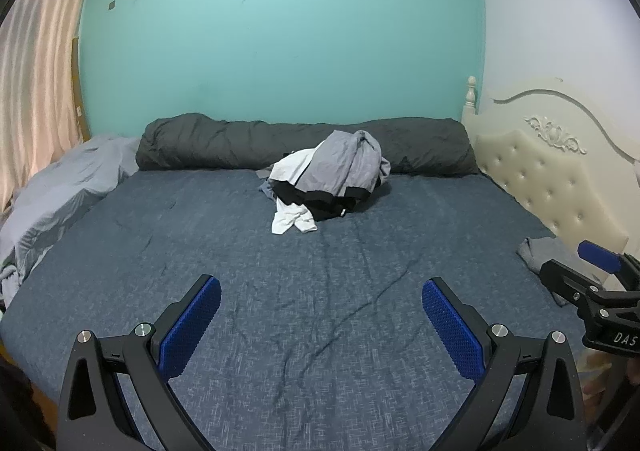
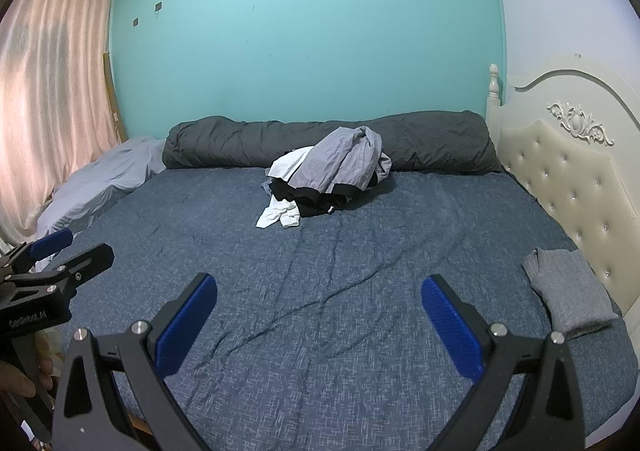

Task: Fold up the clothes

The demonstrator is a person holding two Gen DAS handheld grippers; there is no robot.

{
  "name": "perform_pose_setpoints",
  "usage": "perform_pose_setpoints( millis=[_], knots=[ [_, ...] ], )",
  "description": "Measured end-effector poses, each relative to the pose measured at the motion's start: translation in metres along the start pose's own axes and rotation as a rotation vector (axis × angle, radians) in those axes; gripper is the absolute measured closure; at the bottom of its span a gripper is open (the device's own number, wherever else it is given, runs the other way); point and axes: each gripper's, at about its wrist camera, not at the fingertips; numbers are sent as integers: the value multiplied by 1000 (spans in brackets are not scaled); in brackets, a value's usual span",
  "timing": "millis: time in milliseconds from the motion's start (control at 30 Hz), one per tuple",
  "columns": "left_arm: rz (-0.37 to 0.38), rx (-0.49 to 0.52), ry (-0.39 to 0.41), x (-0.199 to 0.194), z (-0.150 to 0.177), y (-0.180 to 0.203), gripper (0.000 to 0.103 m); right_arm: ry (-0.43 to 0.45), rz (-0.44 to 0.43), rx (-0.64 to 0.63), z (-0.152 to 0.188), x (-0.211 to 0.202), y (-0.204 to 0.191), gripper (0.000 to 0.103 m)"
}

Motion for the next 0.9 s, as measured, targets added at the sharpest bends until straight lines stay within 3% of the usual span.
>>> perform_pose_setpoints(
  millis=[900],
  knots=[
    [26, -18, -21, 1, -3, 1, 0, 6, -4, 0, 1, 2, 5, 0]
  ],
)
Point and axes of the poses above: each gripper's, at about its wrist camera, not at the fingertips, and x roughly the way its jaws point, y to its right, z to its underside
